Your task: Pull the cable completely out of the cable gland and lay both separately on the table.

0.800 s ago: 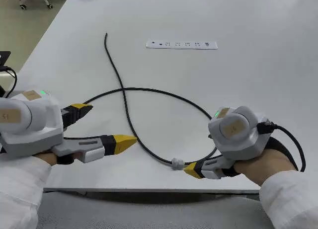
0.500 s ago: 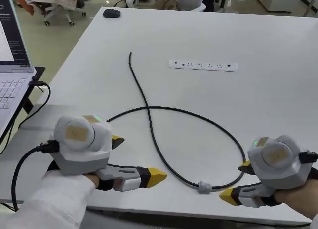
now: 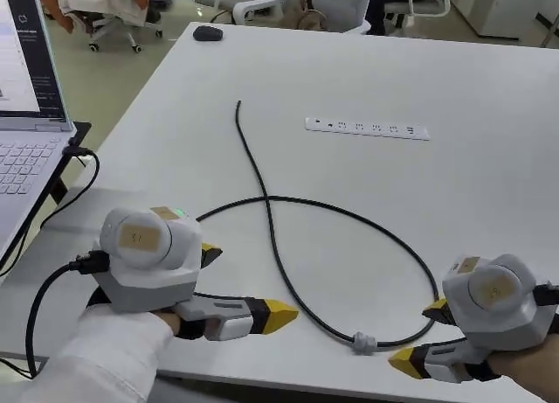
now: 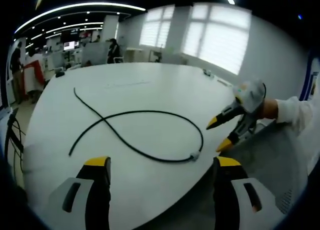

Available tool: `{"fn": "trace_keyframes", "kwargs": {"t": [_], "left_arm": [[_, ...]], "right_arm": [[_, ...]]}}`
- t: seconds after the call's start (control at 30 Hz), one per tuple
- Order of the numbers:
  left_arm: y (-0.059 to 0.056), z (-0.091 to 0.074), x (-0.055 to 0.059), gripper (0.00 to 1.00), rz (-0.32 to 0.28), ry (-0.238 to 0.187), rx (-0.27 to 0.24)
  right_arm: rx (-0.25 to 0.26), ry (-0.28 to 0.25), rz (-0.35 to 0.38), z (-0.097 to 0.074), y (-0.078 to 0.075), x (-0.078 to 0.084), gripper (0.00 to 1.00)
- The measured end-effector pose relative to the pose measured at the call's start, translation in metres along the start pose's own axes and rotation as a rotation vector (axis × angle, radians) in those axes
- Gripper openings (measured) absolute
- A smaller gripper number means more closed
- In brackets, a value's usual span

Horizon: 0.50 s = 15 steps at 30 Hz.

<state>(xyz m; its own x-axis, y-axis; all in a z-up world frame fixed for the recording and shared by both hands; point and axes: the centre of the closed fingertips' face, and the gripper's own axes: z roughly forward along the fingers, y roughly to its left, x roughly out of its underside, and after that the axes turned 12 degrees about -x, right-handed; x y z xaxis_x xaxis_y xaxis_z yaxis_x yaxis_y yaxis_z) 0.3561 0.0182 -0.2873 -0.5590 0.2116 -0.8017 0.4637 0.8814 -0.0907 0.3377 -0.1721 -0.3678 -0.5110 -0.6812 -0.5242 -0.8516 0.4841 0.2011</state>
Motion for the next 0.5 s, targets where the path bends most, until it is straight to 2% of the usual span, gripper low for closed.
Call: {"fn": "trace_keyframes", "kwargs": {"t": [0.07, 0.17, 0.27, 0.5], "left_arm": [[0.0024, 0.0001, 0.0026, 0.84, 0.012, 0.015, -0.018], [0.0040, -0.0006, -0.0006, 0.83, 0.009, -0.001, -0.022], [0.0038, -0.0007, -0.0003, 0.83, -0.008, 0.001, -0.017], [0.0004, -0.0003, -0.0043, 0.82, 0.007, -0.013, -0.012]], "right_arm": [[0.003, 0.002, 0.000, -0.0004, -0.0008, 0.0003, 0.54], [0.006, 0.002, 0.002, -0.0011, -0.0012, 0.0004, 0.54], [0.009, -0.001, 0.001, -0.0013, -0.0019, 0.0001, 0.54], [0.029, 0.003, 0.007, -0.0048, -0.0069, 0.0034, 0.54]]}}
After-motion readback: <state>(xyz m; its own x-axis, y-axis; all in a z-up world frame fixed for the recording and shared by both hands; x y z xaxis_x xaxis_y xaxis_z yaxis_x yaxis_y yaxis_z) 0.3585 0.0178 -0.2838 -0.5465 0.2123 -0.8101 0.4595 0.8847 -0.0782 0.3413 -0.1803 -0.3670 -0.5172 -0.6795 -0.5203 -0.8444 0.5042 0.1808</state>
